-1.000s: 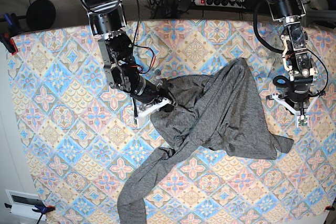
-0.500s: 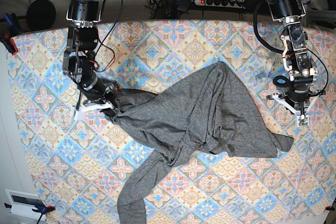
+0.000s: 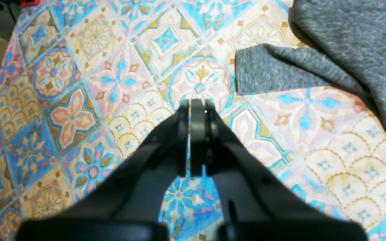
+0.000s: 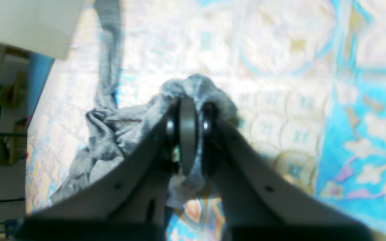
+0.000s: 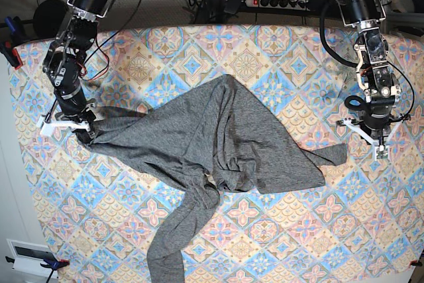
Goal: Layout the t-shirt on the table in an organized manner, then fold the t-shirt properly
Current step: 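Drag the shirt edge with the right gripper away from the left gripper, then reach the left gripper into the shirt and grasp a fold, then pull the grasped fold with the left gripper away from the right gripper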
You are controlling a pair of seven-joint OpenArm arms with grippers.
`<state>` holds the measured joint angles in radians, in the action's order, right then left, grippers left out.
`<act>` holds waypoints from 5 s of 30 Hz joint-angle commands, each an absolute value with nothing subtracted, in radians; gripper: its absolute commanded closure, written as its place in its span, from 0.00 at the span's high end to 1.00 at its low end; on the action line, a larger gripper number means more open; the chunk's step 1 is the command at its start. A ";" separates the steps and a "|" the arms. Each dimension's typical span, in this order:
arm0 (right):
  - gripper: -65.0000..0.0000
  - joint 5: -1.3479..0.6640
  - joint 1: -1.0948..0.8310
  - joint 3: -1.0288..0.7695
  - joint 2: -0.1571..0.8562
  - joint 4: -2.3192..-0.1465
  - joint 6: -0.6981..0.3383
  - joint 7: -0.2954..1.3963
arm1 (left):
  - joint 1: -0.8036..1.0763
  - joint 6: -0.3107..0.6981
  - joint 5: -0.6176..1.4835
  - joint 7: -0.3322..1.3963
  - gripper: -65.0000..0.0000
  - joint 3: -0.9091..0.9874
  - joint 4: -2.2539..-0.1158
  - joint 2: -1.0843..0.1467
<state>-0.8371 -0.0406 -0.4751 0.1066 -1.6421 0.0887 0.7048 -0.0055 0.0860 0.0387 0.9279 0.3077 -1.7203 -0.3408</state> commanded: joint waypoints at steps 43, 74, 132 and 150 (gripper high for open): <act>0.00 -0.840 -0.068 -0.476 0.117 -1.685 0.084 0.805 | -0.565 0.077 0.446 1.260 0.38 0.163 -1.193 -0.013; 0.00 -0.840 -0.068 -0.463 0.116 -1.685 0.084 0.805 | -0.581 0.076 0.447 1.104 0.34 0.240 -0.881 0.051; 0.00 -0.840 -0.064 -0.452 0.116 -1.675 0.084 0.796 | 0.148 0.085 0.805 1.254 0.00 0.338 -1.876 -0.424; 0.00 -0.840 -0.065 -0.455 0.116 -1.679 0.084 0.797 | 0.157 0.099 0.806 1.228 0.00 0.702 -1.972 -0.495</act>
<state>-0.8379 -0.0799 -0.4477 0.1013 -1.6623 0.0868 0.8307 0.1585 0.1020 0.8150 1.2530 0.6884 -1.9579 -0.4709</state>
